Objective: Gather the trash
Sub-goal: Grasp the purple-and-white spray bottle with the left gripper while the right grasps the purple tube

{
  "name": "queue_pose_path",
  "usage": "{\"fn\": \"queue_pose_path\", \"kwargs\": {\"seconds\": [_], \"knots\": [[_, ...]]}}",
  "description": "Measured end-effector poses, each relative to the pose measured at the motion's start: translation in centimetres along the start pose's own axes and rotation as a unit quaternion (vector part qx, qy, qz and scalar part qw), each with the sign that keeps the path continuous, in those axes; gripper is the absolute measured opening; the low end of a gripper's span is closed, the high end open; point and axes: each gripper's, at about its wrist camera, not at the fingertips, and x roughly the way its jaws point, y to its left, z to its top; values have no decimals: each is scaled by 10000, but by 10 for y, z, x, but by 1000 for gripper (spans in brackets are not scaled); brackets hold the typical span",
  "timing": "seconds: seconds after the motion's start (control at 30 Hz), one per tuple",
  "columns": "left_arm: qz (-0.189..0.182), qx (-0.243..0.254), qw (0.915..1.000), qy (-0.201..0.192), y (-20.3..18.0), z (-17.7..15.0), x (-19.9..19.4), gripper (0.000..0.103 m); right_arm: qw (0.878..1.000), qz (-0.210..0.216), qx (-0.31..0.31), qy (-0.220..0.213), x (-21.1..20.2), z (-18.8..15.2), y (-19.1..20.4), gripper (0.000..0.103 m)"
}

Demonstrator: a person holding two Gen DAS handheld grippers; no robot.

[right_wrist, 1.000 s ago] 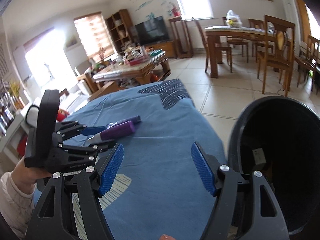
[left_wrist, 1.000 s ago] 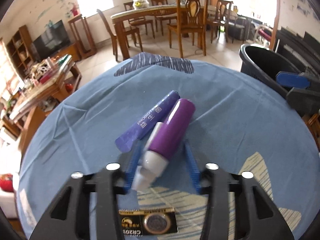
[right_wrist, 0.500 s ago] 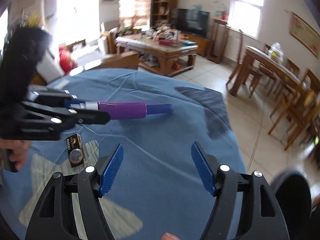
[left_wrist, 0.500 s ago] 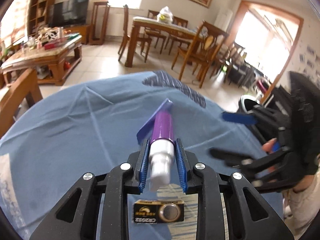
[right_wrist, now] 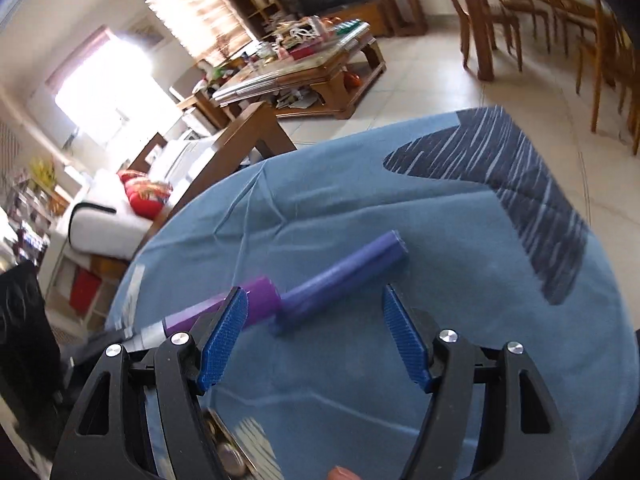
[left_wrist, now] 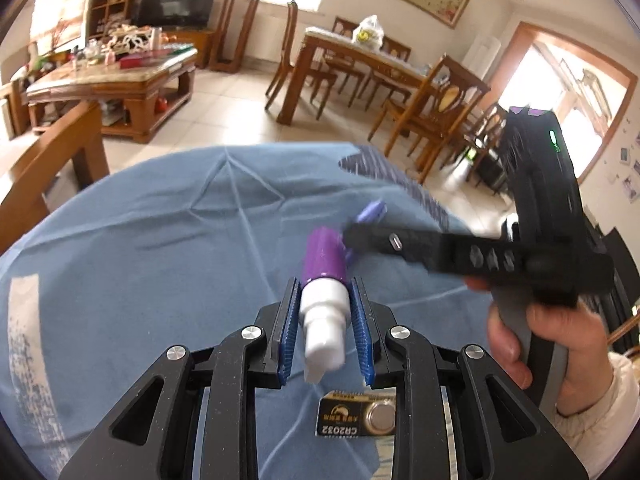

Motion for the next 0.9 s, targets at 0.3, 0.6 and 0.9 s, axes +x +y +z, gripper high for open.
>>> {"fn": "queue_pose_path", "kwargs": {"seconds": [0.3, 0.6, 0.9], "knots": [[143, 65, 9992, 372, 1, -7, 14, 31, 9940, -952, -539, -45, 11, 1, 20, 30], [917, 729, 9930, 152, -18, -5, 23, 48, 9911, -895, -965, -207, 6, -2, 30, 8], [460, 379, 9980, -225, -7, -3, 4, 32, 9943, -1, -418, -976, -66, -18, 13, 5]]}}
